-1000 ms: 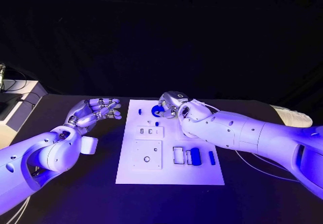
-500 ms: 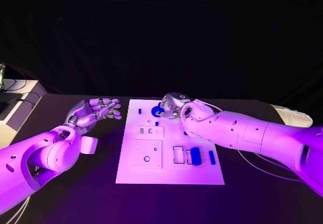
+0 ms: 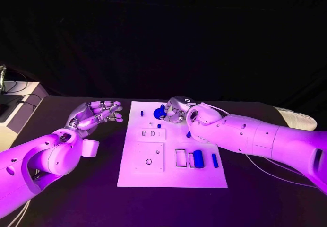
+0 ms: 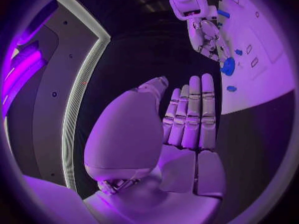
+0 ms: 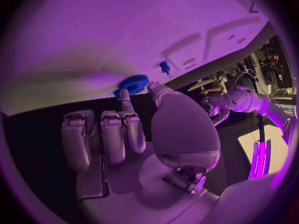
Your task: Assemble the parts on the task board
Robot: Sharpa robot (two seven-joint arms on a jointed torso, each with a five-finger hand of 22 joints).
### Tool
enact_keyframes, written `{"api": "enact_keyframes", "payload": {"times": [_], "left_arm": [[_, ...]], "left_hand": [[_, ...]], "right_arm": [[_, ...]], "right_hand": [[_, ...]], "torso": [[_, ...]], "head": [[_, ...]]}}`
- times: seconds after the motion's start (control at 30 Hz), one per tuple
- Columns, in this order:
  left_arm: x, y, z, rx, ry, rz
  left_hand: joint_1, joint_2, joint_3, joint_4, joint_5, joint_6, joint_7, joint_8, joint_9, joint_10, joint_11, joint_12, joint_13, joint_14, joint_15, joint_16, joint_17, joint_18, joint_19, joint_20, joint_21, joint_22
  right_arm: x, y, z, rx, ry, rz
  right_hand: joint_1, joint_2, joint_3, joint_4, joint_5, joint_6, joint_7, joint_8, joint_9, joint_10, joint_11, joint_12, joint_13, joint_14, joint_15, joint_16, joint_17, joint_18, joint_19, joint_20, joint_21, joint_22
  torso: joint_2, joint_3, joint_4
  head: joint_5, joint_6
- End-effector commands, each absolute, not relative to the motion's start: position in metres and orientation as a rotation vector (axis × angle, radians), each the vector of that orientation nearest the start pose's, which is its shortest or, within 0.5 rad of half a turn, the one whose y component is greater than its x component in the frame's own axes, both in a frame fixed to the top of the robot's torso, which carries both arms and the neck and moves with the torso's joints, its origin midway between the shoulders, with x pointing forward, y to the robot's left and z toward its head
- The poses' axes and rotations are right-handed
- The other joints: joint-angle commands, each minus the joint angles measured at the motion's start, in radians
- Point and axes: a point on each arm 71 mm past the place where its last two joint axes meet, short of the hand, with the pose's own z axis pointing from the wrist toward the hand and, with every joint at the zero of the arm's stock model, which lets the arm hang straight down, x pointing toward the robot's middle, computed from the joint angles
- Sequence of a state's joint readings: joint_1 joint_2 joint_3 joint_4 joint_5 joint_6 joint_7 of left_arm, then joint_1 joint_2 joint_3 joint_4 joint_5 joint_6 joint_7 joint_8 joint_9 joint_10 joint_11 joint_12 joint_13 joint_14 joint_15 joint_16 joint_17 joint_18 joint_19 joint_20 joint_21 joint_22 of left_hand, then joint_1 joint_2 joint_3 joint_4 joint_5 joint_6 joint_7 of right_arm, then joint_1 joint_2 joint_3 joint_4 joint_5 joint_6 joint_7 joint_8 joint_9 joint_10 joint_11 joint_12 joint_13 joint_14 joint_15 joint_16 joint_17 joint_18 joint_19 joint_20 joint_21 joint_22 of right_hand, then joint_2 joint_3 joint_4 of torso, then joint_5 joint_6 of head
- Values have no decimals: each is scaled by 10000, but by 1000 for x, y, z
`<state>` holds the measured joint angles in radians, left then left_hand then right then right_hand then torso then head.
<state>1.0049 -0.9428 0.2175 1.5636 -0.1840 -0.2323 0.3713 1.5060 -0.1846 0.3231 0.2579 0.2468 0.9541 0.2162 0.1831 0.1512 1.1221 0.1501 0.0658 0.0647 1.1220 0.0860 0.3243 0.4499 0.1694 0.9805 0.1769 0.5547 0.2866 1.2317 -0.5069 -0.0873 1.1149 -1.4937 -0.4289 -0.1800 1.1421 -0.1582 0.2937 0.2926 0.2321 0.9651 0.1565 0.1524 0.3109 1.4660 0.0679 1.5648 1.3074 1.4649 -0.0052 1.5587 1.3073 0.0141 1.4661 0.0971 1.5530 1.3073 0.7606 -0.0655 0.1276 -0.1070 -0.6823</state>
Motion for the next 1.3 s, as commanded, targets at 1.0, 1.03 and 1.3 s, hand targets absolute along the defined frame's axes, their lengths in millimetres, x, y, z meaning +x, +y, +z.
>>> {"api": "enact_keyframes", "payload": {"times": [1.0, 1.03, 1.3], "left_arm": [[474, 247, -178, -10278, 13689, -16002], [474, 247, -178, -10283, 13691, -16000], [475, 247, -182, -10352, 13719, -15987]], "left_hand": [[47, 4, 99, -39, -23, -36, 10, -68, 12, -85, 19, -31, 5, -85, 8, 2, 31, 86, -106, -20, 93, 38], [47, 4, 99, -39, -23, -36, 10, -68, 12, -85, 19, -31, 5, -85, 8, 2, 31, 86, -106, -20, 93, 38], [49, -1, 105, -48, -22, -34, 9, -69, 14, -84, 20, -28, 6, -105, 13, -11, 34, 83, -132, -15, 96, 42]], "right_arm": [[537, -309, -160, 943, 15421, 5884], [537, -312, -161, 832, 15478, 5808], [537, -329, -170, 1016, 15657, 5366]], "right_hand": [[2710, -817, 695, -1499, -403, -196, 71, -58, -127, 810, 134, -151, 2430, 995, 119, 58, 2357, -65, 903, 108, -85, 2402], [2746, -859, 663, -1528, -399, -256, 80, -96, -146, 780, 141, -178, 2404, 998, 124, 61, 2371, -64, 901, 112, -90, 2399], [2719, -893, 470, -1493, -373, -461, 130, -233, -208, 752, 184, -204, 2380, 1004, 163, 66, 2397, -61, 894, 139, -103, 2390]], "torso": [[33, 156, -168], [29, 150, -169], [11, 166, -116]], "head": [[-70, 166], [-73, 150], [-105, 82]]}}
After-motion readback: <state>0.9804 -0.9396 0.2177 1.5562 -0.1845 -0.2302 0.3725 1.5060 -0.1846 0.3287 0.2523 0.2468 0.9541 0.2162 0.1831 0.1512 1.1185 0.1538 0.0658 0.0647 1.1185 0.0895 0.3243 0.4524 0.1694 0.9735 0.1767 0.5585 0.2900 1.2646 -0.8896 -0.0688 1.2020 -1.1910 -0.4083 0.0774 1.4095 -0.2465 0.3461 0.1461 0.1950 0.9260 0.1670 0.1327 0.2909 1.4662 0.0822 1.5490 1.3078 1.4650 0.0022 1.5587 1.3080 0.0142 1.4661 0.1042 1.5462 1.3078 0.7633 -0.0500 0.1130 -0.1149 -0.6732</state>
